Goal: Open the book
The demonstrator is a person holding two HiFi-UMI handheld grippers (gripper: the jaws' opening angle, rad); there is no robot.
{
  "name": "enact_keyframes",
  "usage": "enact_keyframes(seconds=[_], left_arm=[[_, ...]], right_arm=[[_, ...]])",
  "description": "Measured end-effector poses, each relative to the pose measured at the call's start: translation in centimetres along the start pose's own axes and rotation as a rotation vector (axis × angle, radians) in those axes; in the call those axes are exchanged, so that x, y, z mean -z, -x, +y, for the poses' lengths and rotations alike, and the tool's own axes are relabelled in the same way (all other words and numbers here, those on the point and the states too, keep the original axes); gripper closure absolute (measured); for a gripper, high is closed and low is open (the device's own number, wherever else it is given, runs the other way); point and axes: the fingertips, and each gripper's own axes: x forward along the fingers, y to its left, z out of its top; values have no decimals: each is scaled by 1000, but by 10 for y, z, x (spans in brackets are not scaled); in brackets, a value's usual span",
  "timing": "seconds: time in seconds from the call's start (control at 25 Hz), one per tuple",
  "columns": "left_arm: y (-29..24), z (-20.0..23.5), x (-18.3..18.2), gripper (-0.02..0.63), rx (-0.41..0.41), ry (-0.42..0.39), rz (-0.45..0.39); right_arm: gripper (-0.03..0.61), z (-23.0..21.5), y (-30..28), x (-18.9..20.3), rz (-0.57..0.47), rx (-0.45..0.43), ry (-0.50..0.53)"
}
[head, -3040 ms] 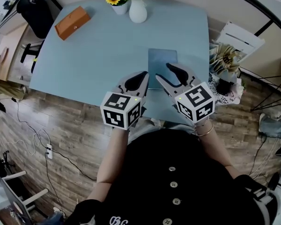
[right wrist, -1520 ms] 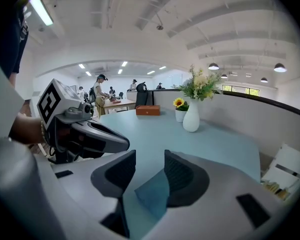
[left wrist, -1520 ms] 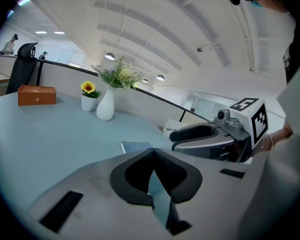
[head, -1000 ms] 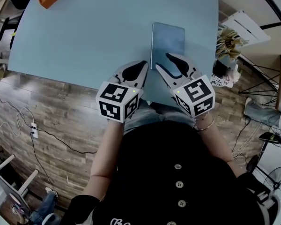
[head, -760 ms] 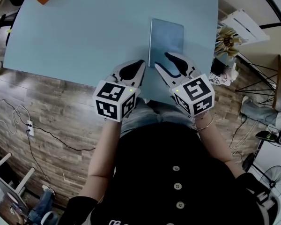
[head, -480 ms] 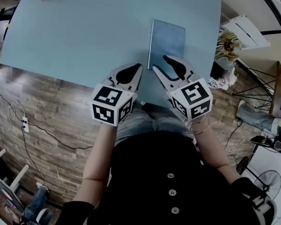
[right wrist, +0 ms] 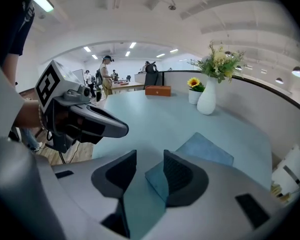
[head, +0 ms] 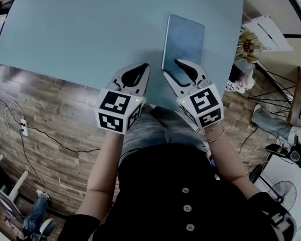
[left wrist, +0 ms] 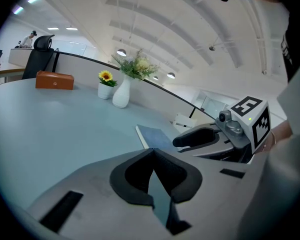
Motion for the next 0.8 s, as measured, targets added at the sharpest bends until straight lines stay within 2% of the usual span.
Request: enact_keyframes(seconds=[0.32,0.8], left_arm=[[2,3,19,601,30,14,50],[-10,11,43,601,71,51,92]], right_arm=[[423,10,-19,16,53,1,18],[451,0,-37,38,113,61,22]])
